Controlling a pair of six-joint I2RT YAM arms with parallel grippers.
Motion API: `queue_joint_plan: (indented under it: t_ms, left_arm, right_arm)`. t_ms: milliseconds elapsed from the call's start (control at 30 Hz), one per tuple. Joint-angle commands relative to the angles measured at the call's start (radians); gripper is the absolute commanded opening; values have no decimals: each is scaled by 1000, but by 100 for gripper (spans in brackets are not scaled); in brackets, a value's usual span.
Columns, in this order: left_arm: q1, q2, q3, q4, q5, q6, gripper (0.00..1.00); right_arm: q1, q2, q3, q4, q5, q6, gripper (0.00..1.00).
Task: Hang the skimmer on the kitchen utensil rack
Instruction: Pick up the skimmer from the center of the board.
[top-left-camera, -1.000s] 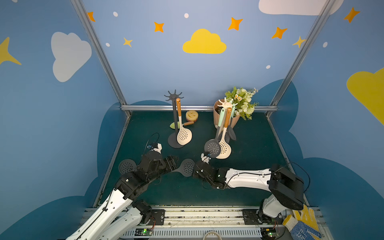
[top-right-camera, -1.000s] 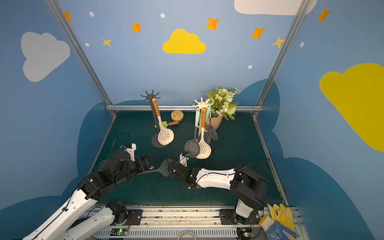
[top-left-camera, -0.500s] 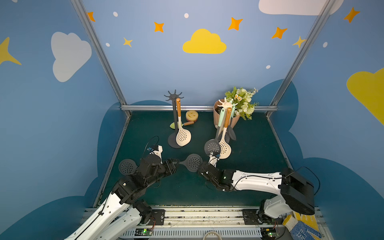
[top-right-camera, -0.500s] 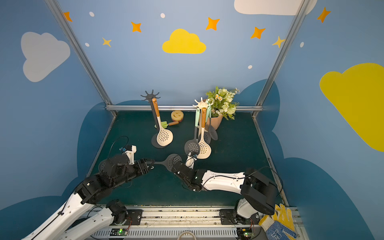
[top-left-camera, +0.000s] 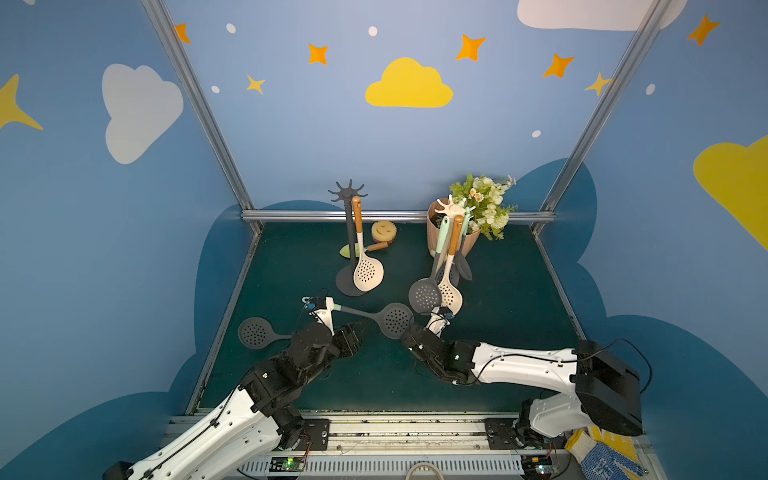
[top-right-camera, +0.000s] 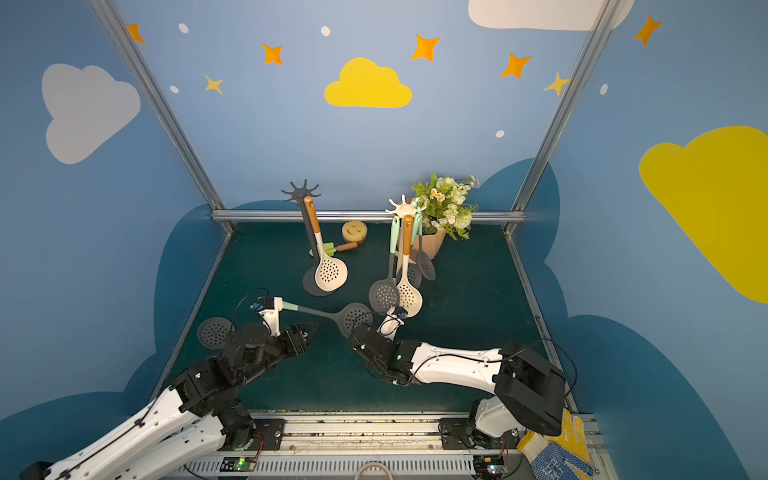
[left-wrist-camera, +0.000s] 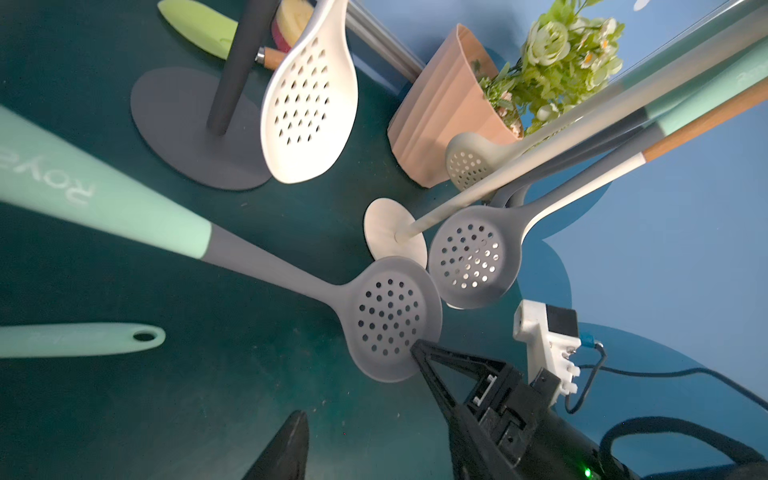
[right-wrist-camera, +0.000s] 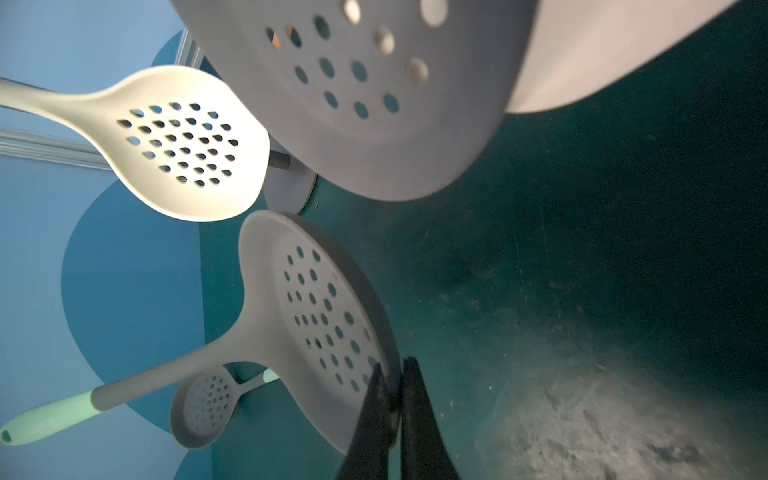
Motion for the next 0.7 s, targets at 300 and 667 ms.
queue_joint_plan:
  t_ms: [300,667]
  left_arm:
    - [-50,9,-157,403,-200,62,48]
    - [-51,118,-201,593,-250,40,46]
  right_arm:
    - [11,-60,8,-51,3,159,0]
    - [16,-102,3,-31,-8,236,0]
